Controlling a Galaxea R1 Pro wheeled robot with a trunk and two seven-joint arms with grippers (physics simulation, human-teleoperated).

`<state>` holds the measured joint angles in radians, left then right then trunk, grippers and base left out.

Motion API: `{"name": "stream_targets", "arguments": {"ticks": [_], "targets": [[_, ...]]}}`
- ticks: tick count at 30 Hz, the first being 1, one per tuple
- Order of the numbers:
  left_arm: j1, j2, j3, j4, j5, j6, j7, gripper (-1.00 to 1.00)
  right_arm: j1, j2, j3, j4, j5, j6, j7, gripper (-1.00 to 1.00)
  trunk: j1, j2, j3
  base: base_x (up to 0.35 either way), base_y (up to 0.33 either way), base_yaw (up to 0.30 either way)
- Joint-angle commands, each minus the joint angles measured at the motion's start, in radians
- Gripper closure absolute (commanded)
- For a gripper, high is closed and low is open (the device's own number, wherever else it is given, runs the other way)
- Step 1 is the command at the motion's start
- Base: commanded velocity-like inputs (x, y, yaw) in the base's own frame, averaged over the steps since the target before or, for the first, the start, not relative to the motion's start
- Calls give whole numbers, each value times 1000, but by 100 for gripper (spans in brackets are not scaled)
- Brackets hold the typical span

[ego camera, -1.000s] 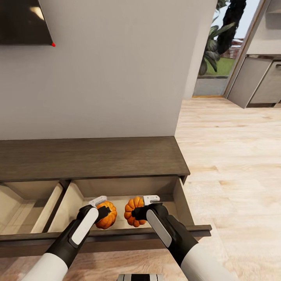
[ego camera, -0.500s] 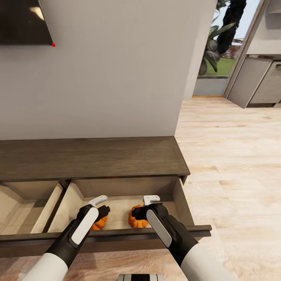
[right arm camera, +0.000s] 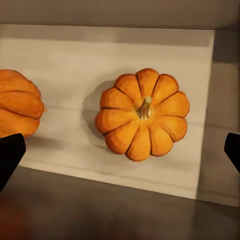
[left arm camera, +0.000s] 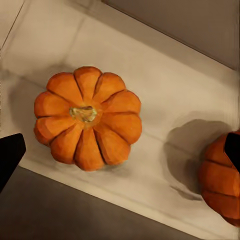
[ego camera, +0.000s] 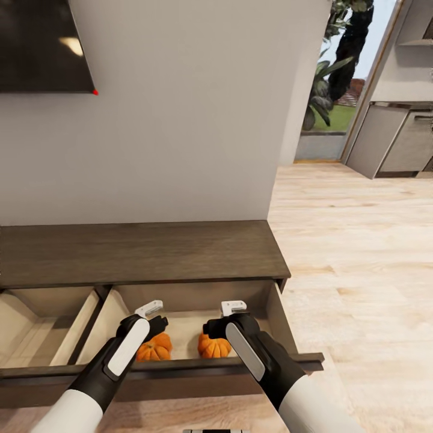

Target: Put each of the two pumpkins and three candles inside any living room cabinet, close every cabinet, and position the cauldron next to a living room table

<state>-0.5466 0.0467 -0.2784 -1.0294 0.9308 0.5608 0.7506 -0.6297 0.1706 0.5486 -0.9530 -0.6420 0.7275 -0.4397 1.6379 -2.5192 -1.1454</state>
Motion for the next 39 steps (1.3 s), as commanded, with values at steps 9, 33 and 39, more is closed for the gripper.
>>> {"name": "stream_targets", "arguments": {"ticks": [9, 33, 39], "targets": [[-1, 2, 70, -1, 14, 6, 8, -100, -1, -6, 1, -1, -10, 0, -12, -100, -4, 2, 34, -1, 0, 0], [0, -3, 76, -3, 14, 7, 7, -100, -1, -9, 1, -20, -13, 0, -2, -100, -15, 7, 127, -44, 0, 0], [0, -3, 76, -4, 14, 7, 7, -100, -1, -10, 1, -20, -13, 0, -2, -100, -18, 9, 150, -161, 35, 0]]}}
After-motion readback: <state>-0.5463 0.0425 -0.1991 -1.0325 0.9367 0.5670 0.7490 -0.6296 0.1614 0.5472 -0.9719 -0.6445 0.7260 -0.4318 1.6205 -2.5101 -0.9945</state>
